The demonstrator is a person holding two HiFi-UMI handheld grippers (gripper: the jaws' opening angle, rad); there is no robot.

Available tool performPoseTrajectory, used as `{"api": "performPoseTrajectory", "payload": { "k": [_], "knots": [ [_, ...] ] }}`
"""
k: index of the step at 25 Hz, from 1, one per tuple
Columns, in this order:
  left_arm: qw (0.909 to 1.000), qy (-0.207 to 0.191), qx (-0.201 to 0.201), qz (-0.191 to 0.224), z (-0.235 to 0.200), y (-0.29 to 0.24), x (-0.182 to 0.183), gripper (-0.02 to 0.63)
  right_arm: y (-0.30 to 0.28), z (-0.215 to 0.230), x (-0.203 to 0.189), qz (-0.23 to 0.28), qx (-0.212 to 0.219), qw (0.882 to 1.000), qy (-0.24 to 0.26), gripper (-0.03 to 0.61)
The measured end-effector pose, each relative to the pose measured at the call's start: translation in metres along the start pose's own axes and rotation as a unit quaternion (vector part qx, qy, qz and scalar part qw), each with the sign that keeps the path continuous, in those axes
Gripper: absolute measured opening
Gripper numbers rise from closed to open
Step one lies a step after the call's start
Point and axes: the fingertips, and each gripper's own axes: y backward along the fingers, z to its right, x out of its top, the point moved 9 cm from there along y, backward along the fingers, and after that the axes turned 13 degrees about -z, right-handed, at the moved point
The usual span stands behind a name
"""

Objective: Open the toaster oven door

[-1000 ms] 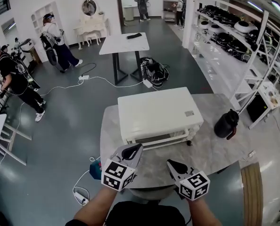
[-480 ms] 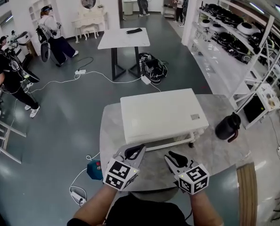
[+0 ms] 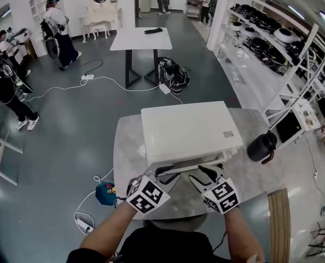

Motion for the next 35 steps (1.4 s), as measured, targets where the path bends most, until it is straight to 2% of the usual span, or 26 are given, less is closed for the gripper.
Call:
{"api": "performPoseTrajectory", "payload": {
  "k": [5, 9, 14, 20, 22, 24, 29, 33, 35],
  "knots": [
    [0.9994, -0.017, 0.005, -0.029, 0.000, -0.010, 0.002, 0.144, -0.006, 0.010, -0.001, -0.039, -0.022, 0.997, 0.066, 0.193],
    [0.9976, -0.034, 0.005, -0.060, -0.001, -0.023, 0.006, 0.146, -0.013, 0.016, -0.002, -0.060, -0.012, 0.993, 0.098, 0.201],
    [0.9942, -0.051, -0.013, -0.094, 0.002, -0.033, 0.003, 0.146, -0.020, 0.018, -0.001, -0.074, 0.003, 0.991, 0.110, 0.203],
    [0.9920, -0.053, -0.024, -0.112, -0.001, -0.041, -0.003, 0.145, -0.022, 0.015, 0.003, -0.088, -0.002, 0.987, 0.131, 0.201],
    [0.9915, -0.057, -0.026, -0.114, 0.000, -0.041, -0.002, 0.139, -0.021, 0.015, 0.003, -0.094, -0.005, 0.986, 0.135, 0.187],
    [0.9908, -0.065, -0.031, -0.115, 0.004, -0.040, -0.003, 0.112, -0.020, 0.013, 0.002, -0.100, -0.008, 0.986, 0.134, 0.136],
    [0.9912, -0.073, -0.045, -0.101, 0.017, -0.033, -0.009, 0.097, -0.014, 0.002, -0.008, -0.098, -0.014, 0.988, 0.117, 0.150],
    [0.9935, -0.053, -0.058, -0.082, 0.029, -0.028, -0.014, 0.092, -0.007, -0.008, -0.022, -0.084, -0.028, 0.991, 0.103, 0.158],
    [0.9953, -0.041, -0.051, -0.071, 0.034, -0.027, -0.016, 0.095, -0.007, -0.010, -0.031, -0.075, -0.029, 0.992, 0.096, 0.163]
  ]
}}
